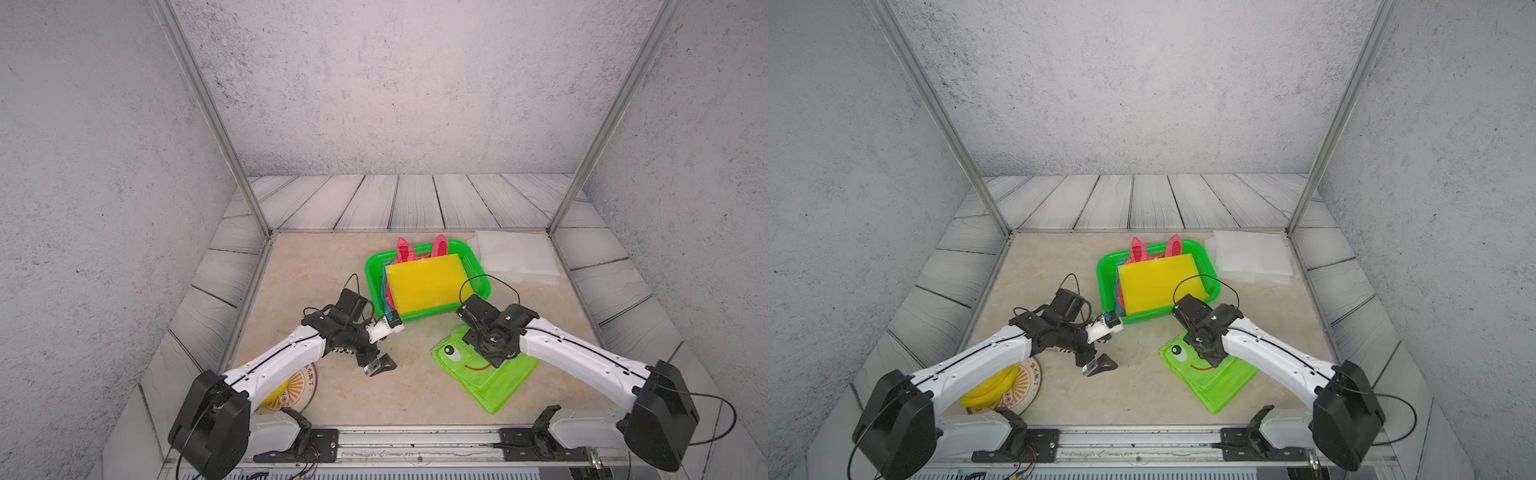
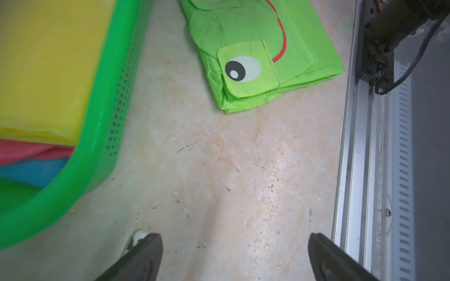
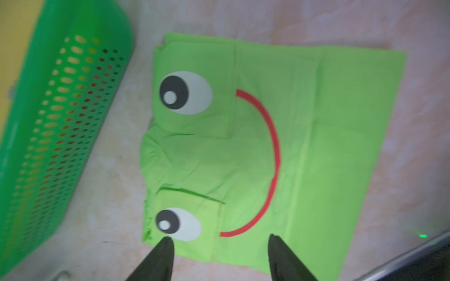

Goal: Put the folded raincoat in the basket
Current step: Move the raincoat to the center of the board.

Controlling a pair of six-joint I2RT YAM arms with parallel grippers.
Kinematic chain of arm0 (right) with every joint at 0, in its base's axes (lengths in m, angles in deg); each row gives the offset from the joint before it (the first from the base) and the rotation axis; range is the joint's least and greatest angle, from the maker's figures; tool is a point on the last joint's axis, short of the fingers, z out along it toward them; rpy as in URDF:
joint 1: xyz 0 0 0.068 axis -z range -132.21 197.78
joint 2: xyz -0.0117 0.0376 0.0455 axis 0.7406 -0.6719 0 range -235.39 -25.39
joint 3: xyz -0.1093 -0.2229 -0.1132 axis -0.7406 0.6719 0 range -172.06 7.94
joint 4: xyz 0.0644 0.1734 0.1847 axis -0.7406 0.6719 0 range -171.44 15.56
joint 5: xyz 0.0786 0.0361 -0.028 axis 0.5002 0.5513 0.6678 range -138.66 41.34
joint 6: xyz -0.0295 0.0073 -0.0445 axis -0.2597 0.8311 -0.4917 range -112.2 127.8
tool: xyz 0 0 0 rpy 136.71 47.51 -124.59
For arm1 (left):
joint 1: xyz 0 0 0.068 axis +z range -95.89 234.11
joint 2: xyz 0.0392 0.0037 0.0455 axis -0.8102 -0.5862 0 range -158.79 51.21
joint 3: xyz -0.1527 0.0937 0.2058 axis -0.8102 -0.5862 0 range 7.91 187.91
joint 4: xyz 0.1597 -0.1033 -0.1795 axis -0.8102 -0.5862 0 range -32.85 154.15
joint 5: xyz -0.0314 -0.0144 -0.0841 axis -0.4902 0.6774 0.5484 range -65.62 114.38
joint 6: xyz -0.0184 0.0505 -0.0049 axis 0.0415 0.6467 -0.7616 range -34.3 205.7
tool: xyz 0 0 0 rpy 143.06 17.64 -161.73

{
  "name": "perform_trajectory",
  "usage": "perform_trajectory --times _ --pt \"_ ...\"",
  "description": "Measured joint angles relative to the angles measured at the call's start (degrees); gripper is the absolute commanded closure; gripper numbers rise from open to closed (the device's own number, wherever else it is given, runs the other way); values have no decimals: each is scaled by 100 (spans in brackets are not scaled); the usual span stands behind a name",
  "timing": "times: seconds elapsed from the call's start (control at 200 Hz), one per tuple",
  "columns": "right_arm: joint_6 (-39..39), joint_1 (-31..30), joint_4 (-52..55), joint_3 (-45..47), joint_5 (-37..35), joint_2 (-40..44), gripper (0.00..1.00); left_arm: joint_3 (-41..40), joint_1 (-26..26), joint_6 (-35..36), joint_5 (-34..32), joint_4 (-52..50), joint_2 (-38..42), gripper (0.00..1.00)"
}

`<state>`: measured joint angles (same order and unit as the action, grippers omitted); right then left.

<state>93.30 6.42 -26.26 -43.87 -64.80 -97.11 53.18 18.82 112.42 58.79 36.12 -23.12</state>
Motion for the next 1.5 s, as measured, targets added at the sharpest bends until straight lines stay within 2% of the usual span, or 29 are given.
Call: perform_trajectory --times 0.09,0.17,0.34,0.53,0.786,0.856,0.961,1.186,1.271,1.501 --pt "-221 249 249 354 -192 415 17 168 -332 -120 -127 59 -330 1" --pt "-459 704 337 662 -238 798 17 323 -577 -358 -238 210 -629 2" --pt "-1071 1882 208 1405 118 1589 17 693 -1117 -841 -599 619 -1338 3" --pt "-1552 2573 2 1860 595 1906 17 1298 -1746 -872 -1003 741 -2059 0" --pt "-2820 3324 -990 2232 1770 1829 14 1637 -2282 -345 -1388 1248 -2304 0" --pt "-3128 3438 -1165 2205 1939 1829 9 1762 -2376 -177 -1456 1346 -2411 1" --pt "-3536 3486 -1174 1974 1943 1810 3 1971 -2450 33 -1510 1486 -2588 0" --pt "-4684 3504 -1137 1143 1626 1252 2 2380 -2511 127 -1521 1805 -3189 1" --pt "-5062 3585 -1121 927 1598 883 6 2376 -2570 61 -1541 1908 -3327 1" --pt "-5469 4124 -1130 612 1615 -50 5 1943 -2723 90 -1617 2356 -3355 1"
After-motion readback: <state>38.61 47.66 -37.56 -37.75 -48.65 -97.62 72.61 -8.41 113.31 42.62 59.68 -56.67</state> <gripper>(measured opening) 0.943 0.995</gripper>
